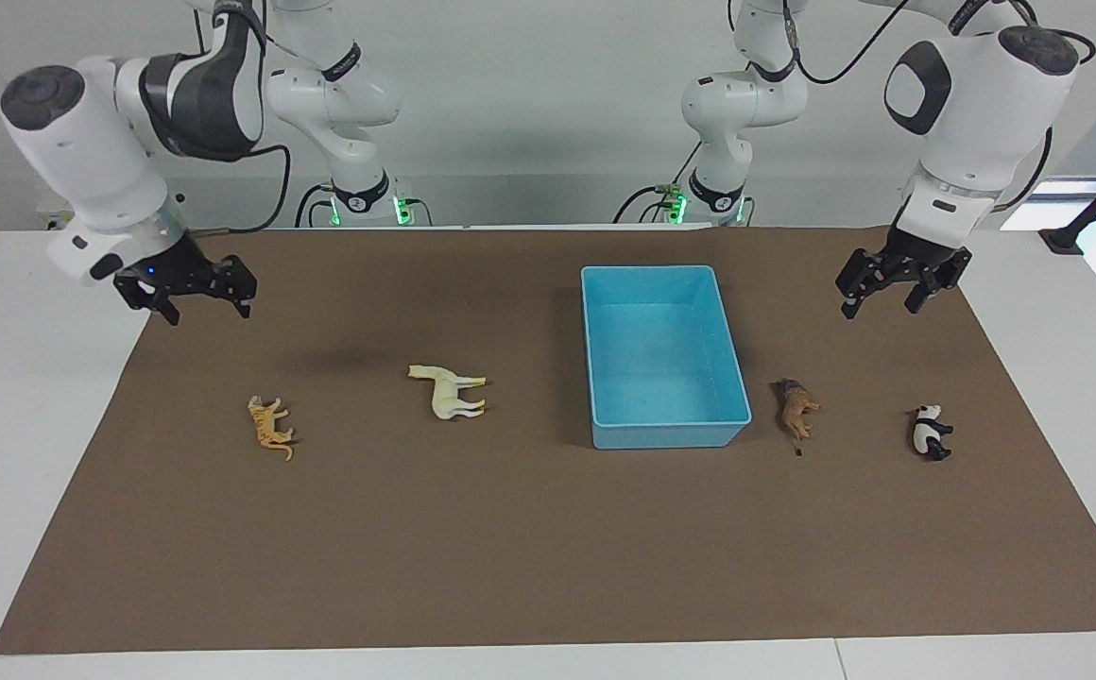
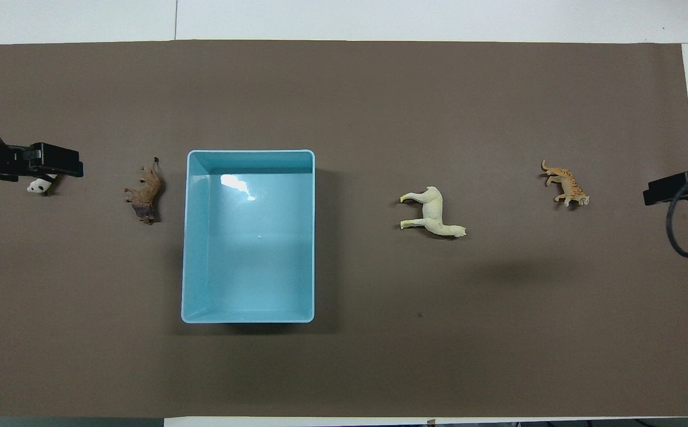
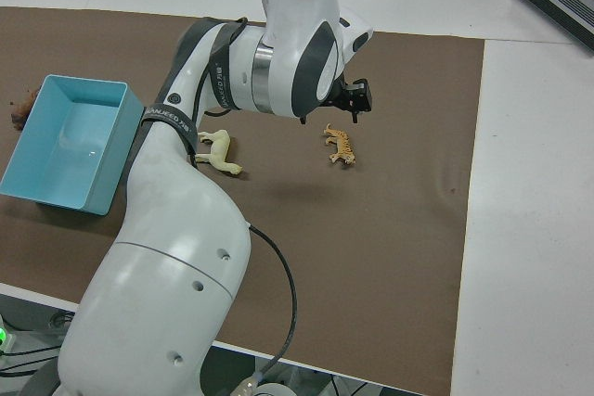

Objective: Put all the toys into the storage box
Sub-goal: 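Grasp the brown horse with the left gripper while the right gripper grasps the tan dog, then carry the brown horse into the blue box and open the left gripper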

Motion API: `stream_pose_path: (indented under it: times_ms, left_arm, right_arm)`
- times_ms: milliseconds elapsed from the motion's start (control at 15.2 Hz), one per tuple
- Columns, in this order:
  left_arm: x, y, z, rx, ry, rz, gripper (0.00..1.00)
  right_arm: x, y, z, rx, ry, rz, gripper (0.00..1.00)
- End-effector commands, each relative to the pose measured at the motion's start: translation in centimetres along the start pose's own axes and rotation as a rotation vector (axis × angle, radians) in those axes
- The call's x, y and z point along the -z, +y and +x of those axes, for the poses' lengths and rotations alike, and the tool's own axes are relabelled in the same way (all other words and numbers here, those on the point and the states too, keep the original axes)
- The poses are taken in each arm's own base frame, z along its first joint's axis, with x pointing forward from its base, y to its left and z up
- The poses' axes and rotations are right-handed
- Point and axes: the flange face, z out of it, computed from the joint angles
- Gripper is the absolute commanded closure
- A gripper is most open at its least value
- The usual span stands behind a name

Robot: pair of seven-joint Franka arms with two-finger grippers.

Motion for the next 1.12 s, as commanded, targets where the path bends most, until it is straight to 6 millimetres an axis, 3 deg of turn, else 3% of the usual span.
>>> stream_pose_path:
  times_ms: [0, 198, 264, 396, 791, 1055]
  left_arm:
    - [-6.0, -0.6, -2.3, -0.018, -0.029, 0.012, 0.0]
    - [-11.1, -0.3, -4.3, -0.022, -0.036, 0.011, 0.0]
    - [-12.5, 0.9, -4.8, -0.045, -0.053, 0.009, 0.0]
    - [-15.8, 1.3, -4.4, -0.052, -0.045, 0.001, 0.0]
    - [-18.9, 2.1, -3.6, -0.065, -0.016, -0.008, 0.0]
    - [-23.4, 1.8, -3.7, -0.054, -0.053, -0.014, 0.05]
  right_arm:
    - [-3.4, 0.1, 1.8, 0.093, 0.006, -0.01, 0.0]
    - [-7.1, -0.1, 2.2, 0.181, 0.034, -0.015, 0.0]
    - [-8.2, -0.5, 2.1, 0.211, 0.048, -0.019, 0.0]
    - [-10.6, -1.3, 2.2, 0.32, 0.057, -0.025, 0.0]
    - [-16.6, -0.1, 3.2, 0.457, 0.049, -0.027, 0.0]
    - [-18.4, -0.2, 3.5, 0.433, 0.061, -0.011, 0.0]
